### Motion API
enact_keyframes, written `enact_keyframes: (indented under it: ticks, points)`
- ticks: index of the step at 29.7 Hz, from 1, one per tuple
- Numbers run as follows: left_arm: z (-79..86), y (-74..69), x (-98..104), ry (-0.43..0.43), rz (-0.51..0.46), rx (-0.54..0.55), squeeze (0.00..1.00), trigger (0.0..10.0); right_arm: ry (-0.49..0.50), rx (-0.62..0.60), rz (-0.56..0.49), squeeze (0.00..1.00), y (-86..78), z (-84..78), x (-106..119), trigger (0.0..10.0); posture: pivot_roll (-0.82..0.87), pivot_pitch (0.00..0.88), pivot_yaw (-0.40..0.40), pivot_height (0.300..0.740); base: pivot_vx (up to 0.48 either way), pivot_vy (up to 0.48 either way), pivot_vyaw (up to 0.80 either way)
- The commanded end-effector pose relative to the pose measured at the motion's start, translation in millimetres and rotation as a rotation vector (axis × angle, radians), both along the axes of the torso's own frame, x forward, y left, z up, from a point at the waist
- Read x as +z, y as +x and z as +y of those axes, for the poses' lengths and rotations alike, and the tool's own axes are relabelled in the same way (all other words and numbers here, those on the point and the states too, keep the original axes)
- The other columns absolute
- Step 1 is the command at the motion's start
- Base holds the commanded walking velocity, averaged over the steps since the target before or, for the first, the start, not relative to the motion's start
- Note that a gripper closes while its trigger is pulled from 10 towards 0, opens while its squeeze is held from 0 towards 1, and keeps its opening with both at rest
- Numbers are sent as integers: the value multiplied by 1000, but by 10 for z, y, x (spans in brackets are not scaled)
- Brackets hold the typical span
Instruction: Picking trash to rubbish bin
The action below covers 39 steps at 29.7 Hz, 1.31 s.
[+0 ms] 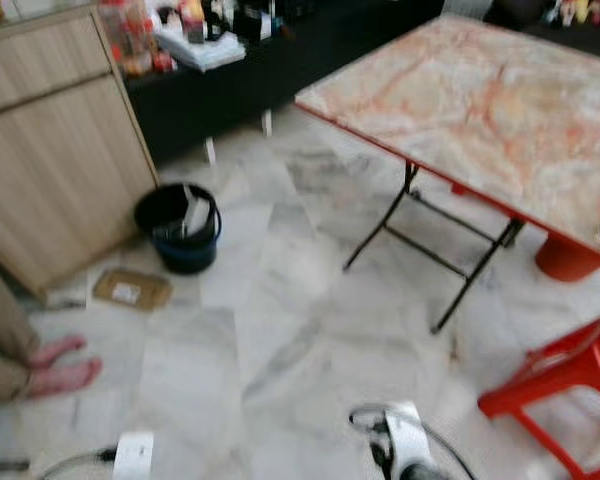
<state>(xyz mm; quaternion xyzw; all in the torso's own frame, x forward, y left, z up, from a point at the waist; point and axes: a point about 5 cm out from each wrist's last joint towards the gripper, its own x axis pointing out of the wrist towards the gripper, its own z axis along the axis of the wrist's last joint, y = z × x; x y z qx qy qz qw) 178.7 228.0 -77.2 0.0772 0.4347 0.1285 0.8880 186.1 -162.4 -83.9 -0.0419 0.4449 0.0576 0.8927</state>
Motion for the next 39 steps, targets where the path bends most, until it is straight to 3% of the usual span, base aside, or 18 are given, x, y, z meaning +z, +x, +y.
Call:
enact_keyframes:
  ticks: [1,11,24,39]
  points:
    - [65,-153,-58,19,55,9,0,10000,10,-22,-35,0,83,26,43,10000,94,160,-29,740,472,0,775]
    - [93,-125,-39,33,49,3,0,10000,12,-31,-31,0,110,40,52,10000,114,171,-24,740,472,0,73]
    - [140,-147,-35,44,50,17,0,10000,5,-40,-15,0,42,19,19,10000,122,179,-20,740,474,0,750]
    - [142,-159,-39,47,54,14,0,10000,10,-42,-29,0,107,32,50,10000,122,153,-23,740,472,0,0]
